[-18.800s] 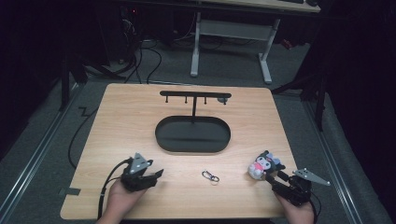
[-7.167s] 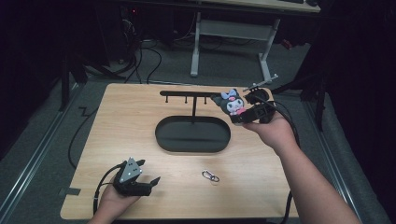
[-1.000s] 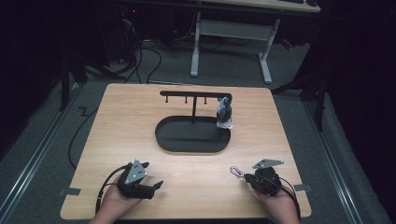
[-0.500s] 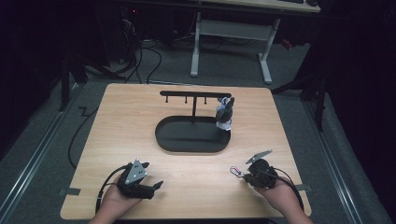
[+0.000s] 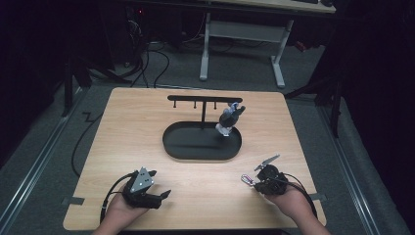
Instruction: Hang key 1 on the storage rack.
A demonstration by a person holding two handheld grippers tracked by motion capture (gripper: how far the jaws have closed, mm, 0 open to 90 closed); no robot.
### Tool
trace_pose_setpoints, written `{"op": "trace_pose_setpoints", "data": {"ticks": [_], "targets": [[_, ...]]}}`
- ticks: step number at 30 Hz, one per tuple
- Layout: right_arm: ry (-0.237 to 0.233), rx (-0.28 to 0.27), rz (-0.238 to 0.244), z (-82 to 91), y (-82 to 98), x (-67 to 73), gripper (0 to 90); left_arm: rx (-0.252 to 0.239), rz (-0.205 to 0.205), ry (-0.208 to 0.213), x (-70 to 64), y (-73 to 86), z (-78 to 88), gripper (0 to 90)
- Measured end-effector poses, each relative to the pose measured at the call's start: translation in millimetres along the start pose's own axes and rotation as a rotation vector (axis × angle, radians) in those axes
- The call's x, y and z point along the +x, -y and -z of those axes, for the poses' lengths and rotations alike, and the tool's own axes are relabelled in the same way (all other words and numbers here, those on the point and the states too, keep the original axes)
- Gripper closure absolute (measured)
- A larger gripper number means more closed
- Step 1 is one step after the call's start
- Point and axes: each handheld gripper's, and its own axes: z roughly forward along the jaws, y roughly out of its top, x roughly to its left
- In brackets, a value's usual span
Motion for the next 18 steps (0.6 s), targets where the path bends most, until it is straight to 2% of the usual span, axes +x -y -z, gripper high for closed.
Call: {"op": "trace_pose_setpoints", "data": {"ticks": [3, 7, 10, 18], "targets": [[-0.005, 0.0, -0.008, 0.2, -1.6, 0.1, 88.1, 0.002, -0.002, 0.001, -0.3, -0.1, 0.1, 16.4], [0.017, 0.002, 0.009, -0.3, -1.9, 1.8, 89.0, 0.002, -0.003, 0.001, -0.3, -0.2, 0.1, 16.4], [0.012, 0.002, 0.02, 0.7, -1.7, 1.8, 89.2, 0.0, -0.002, 0.001, -0.6, -0.1, -0.2, 16.3], [-0.012, -0.005, 0.012, 11.2, -3.4, -0.6, 89.2, -0.005, -0.003, 0.0, -1.0, -0.5, 0.4, 16.3]]}}
